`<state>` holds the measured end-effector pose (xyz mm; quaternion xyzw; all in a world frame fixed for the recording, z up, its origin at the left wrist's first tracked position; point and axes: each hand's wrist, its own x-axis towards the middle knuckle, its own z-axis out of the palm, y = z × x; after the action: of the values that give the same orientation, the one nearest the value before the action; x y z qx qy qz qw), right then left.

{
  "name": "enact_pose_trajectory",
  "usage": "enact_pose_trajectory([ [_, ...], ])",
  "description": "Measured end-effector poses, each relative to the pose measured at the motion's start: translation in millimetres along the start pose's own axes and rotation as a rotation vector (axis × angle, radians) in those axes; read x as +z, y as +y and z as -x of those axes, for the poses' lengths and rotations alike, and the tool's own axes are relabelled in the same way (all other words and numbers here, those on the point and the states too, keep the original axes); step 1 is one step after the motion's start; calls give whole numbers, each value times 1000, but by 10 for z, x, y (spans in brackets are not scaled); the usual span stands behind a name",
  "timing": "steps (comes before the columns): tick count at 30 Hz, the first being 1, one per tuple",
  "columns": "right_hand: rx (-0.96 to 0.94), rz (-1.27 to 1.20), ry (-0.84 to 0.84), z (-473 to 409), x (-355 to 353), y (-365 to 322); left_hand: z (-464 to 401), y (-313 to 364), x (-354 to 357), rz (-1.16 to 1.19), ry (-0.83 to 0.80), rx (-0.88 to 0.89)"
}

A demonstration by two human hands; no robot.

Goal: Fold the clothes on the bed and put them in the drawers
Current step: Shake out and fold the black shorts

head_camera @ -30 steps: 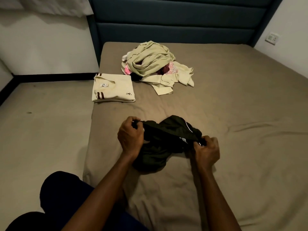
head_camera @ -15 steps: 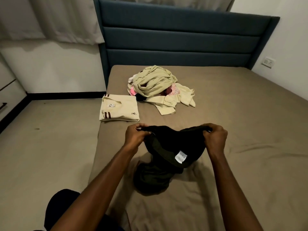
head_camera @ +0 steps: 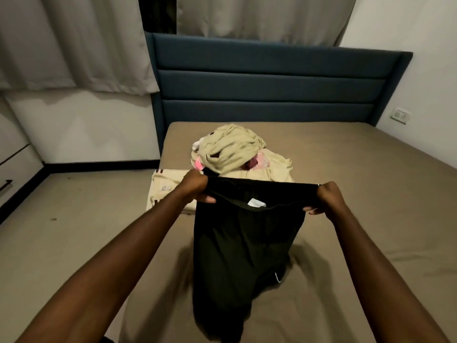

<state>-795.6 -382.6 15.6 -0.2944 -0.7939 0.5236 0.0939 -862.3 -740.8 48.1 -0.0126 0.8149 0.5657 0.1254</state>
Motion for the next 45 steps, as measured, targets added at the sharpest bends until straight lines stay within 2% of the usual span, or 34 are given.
enact_pose_trajectory([
  [1,-35,-101,16,-106,-31,-157,-72,199,4,191,6,-2],
  [3,-149,-234,93,-292,-123,-464,-251,536,-18,327,63,38],
  [7,-326,-416,162,-484,-366,-900,-461,1039,-123,216,282,302],
  [13,-422,-549,242,-141,-597,-808,-128,1051,-64,229,311,391],
  [18,-511,-429,385,708,-547,-192,484,533,139,277,280,397],
  [22,-498,-398,382,1391,-423,693,1022,-322,336,60,279,356],
  [24,-415,-346,377,1677,-361,1312,1309,-922,472,-90,216,256],
  [28,-130,-236,396,2161,-242,2442,1730,-2034,686,-397,91,15],
  [31,16,-196,344,2478,-174,3046,1961,-2463,772,-555,-46,-17],
  [33,6,-201,293,2590,-168,3225,2069,-2543,785,-606,-97,7],
  [35,-99,-127,297,2633,-192,3198,2119,-2553,774,-636,-89,16],
  [39,-365,227,352,2659,-390,2876,2186,-2531,733,-668,-70,66],
  [41,-474,384,291,2696,-507,2754,2188,-2579,717,-659,-70,116],
  [43,-492,594,188,2709,-582,2787,2194,-2635,698,-653,-68,128],
  [45,-427,682,106,2713,-586,2931,2190,-2708,704,-634,-73,124],
])
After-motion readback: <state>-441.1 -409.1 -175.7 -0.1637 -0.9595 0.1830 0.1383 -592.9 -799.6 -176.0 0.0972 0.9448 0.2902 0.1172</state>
